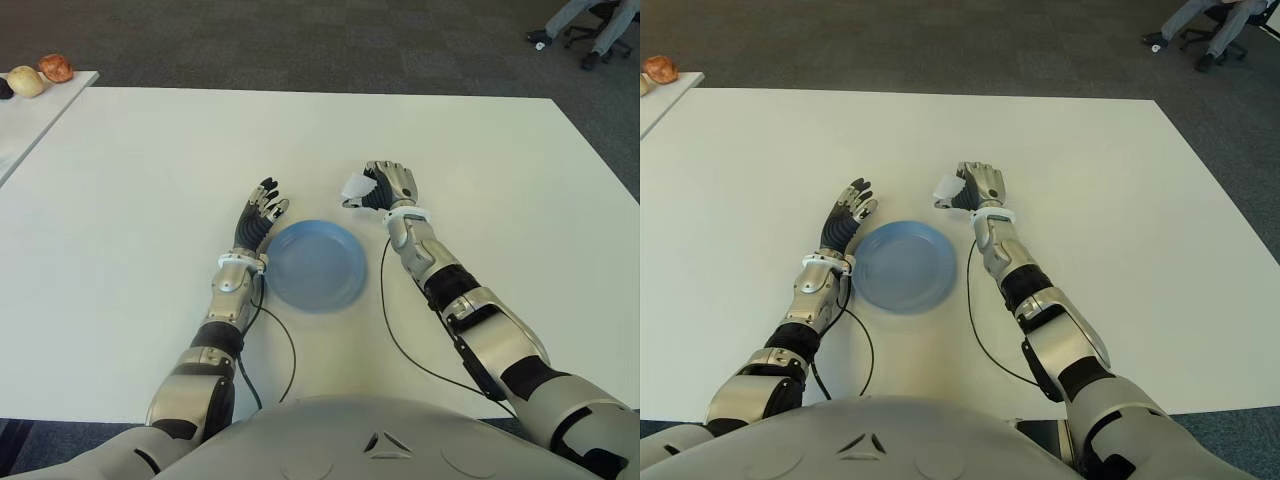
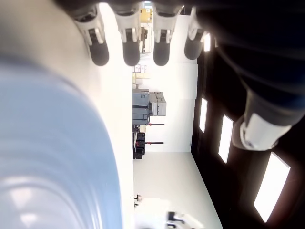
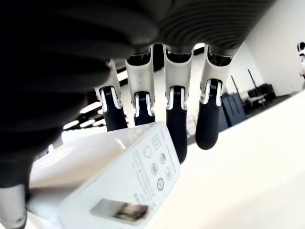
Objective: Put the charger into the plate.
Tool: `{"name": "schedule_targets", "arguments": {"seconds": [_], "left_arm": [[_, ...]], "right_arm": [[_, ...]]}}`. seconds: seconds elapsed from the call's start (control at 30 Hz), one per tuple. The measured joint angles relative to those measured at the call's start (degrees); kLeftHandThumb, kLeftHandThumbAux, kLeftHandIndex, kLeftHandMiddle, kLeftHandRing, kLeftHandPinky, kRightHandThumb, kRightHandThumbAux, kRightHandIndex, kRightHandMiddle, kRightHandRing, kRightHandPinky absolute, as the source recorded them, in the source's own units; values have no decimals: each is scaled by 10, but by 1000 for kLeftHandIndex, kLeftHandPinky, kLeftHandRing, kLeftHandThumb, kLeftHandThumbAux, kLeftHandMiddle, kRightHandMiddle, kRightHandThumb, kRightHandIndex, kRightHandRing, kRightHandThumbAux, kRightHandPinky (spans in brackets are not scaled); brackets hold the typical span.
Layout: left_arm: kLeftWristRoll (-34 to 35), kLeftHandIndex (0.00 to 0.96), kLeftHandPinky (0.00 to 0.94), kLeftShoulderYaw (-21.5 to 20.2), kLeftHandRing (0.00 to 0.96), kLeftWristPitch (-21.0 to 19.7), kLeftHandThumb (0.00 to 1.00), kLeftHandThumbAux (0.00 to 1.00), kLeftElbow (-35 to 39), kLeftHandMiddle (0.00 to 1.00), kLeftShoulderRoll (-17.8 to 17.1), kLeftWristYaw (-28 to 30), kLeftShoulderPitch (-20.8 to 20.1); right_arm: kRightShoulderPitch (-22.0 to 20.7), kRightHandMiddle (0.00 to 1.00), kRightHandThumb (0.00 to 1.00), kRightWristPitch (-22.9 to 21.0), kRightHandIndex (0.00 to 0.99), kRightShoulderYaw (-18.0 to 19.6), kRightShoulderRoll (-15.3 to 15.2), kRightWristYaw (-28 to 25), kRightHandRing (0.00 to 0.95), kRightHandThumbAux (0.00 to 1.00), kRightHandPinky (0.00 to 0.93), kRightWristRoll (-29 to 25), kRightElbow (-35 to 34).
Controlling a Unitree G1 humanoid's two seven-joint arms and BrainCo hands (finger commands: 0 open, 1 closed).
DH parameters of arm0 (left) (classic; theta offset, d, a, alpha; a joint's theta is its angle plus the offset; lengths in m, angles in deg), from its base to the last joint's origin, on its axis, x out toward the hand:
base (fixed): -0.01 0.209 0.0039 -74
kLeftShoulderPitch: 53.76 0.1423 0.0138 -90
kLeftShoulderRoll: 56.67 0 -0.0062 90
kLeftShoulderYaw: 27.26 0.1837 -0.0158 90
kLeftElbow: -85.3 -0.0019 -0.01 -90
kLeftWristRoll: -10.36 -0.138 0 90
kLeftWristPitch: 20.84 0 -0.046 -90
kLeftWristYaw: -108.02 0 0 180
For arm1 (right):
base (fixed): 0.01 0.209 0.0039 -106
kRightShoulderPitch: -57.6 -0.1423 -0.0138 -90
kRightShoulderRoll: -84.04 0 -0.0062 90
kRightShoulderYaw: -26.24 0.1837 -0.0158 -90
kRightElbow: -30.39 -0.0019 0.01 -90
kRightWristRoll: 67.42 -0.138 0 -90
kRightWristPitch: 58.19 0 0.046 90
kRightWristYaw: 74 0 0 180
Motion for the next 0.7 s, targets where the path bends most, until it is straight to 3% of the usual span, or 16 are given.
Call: {"name": "schedule_targets", "arguments": {"seconds": [0.2, 0.7], "left_arm": [[0, 78, 143, 0, 113, 4, 0, 529, -7, 108, -1, 2, -3], [0, 88, 162, 0, 134, 13, 0, 521, -26, 128, -4, 7, -15]], "right_arm": [[35, 493, 951, -22, 384, 7, -2, -37, 524, 659, 811, 2, -93], [71, 506, 953, -36, 382, 10, -10, -88, 529, 658, 827, 5, -181]]}}
